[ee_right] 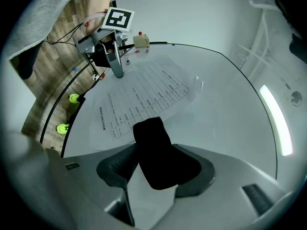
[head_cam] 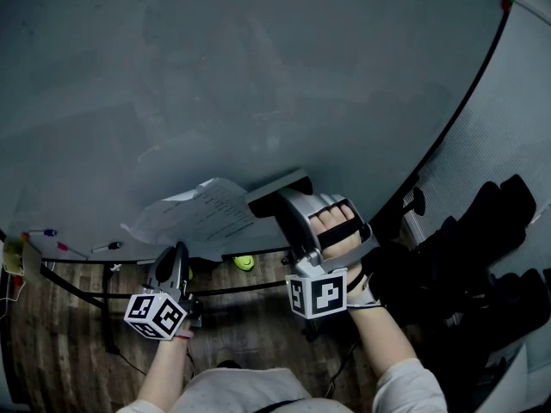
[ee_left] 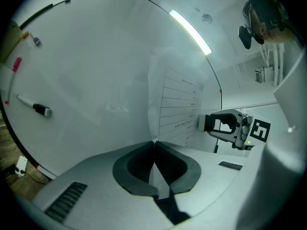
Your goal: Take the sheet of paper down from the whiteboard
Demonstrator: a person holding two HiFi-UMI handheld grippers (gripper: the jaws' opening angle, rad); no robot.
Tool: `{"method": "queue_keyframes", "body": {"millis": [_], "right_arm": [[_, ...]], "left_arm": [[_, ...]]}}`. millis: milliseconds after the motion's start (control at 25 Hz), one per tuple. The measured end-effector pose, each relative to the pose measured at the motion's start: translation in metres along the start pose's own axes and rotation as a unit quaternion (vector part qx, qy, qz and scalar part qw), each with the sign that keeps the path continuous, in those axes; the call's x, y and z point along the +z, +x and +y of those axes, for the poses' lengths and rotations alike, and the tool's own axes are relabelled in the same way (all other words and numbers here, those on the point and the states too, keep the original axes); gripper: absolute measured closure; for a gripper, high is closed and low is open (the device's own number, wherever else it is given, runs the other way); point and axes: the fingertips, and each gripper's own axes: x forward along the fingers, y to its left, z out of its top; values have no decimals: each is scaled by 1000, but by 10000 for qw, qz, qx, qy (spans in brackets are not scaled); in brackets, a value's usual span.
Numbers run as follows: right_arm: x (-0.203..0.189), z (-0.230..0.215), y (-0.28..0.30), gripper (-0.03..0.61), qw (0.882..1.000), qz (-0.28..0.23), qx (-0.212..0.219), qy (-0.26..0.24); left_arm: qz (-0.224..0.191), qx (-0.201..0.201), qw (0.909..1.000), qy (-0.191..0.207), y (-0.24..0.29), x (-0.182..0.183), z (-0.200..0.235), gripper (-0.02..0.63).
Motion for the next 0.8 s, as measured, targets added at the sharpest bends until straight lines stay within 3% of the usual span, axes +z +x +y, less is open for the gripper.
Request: {"method": "queue_keyframes", "body": {"millis": [800], "right_arm": [[-10,-4,5,345,9990,391,-27,229]], "left_arm": [[16,84,9999,-101,-6,-2,16,598]]}}
